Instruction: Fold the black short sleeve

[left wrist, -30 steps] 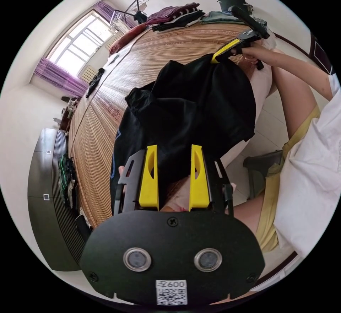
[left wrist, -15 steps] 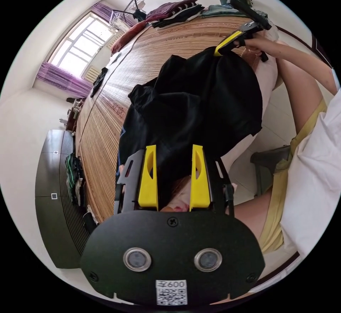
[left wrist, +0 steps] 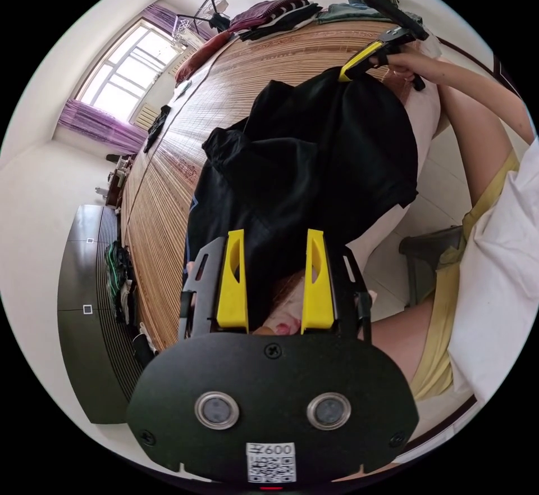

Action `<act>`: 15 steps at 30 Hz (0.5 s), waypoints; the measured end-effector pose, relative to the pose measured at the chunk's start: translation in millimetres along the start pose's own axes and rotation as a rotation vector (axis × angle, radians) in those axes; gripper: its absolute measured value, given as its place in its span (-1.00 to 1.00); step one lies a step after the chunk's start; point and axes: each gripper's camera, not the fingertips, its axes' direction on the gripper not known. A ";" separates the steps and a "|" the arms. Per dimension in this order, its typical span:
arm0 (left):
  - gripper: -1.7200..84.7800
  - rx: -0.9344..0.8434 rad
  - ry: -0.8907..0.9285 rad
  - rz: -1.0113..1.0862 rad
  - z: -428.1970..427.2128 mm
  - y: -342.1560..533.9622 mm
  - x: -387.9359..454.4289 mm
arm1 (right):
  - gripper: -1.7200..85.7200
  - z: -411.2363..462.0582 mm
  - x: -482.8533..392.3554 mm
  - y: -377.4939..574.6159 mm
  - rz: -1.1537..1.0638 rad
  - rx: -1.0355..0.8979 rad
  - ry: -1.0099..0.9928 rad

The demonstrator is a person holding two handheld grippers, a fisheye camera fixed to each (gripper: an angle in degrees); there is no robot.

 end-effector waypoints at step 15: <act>-0.62 0.016 -0.012 -0.044 -1.2 0.4 1.4 | -0.98 2.9 8.0 -23.5 0.013 0.004 -0.019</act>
